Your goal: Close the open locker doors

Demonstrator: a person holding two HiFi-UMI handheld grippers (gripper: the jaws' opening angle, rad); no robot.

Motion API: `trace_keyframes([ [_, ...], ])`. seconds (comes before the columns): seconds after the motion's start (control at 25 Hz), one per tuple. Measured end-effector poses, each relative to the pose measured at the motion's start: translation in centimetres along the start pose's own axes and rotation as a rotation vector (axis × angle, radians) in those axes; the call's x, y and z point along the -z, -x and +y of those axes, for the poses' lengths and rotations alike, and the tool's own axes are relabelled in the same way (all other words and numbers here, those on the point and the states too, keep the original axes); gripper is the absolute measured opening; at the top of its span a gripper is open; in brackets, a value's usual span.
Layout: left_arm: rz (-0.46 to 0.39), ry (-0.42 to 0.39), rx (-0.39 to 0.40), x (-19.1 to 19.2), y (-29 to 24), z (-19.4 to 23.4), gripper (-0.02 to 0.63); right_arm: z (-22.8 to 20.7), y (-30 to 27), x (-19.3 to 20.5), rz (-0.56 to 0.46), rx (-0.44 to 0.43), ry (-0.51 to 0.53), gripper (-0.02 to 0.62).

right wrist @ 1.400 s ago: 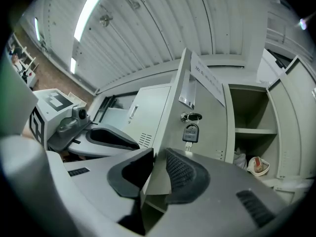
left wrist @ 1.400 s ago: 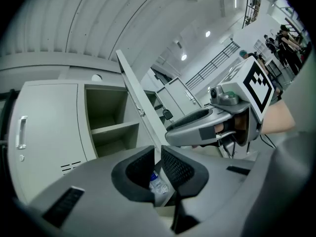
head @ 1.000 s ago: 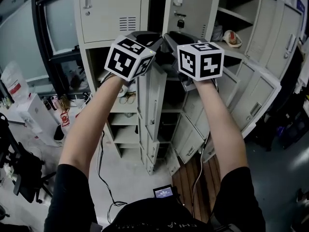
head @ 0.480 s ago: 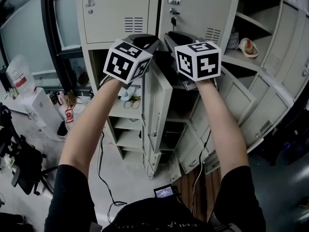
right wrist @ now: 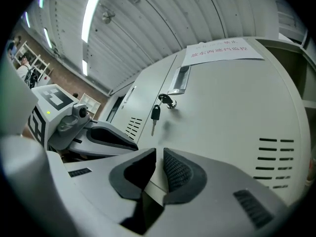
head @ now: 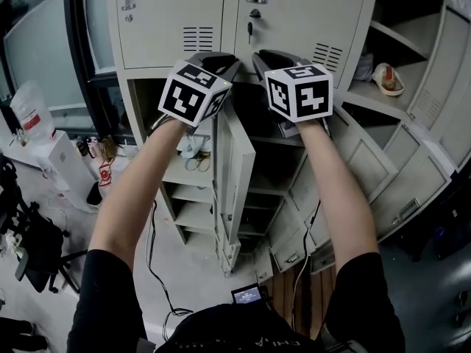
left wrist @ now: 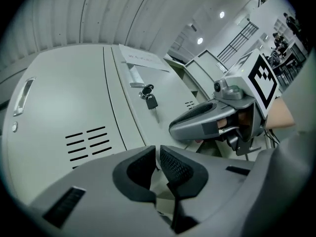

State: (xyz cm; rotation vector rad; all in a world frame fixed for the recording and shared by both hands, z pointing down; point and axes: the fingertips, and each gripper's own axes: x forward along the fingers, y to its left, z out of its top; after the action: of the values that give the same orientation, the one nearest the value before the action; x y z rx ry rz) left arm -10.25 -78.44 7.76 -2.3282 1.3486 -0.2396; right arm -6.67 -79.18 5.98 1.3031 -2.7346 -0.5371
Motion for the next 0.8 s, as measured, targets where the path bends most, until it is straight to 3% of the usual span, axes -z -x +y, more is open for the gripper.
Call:
trace_keyframes([
  [0.52, 0.018, 0.011, 0.019, 0.0, -2.0, 0.8, 0.026, -1.1, -0.6, 0.6, 0.005, -0.035, 0.021, 0.063],
  [0.8, 0.009, -0.014, 0.056, -0.5, -1.7, 1.3, 0.026, -1.1, -0.8, -0.5, 0.028, 0.033, 0.044, 0.063],
])
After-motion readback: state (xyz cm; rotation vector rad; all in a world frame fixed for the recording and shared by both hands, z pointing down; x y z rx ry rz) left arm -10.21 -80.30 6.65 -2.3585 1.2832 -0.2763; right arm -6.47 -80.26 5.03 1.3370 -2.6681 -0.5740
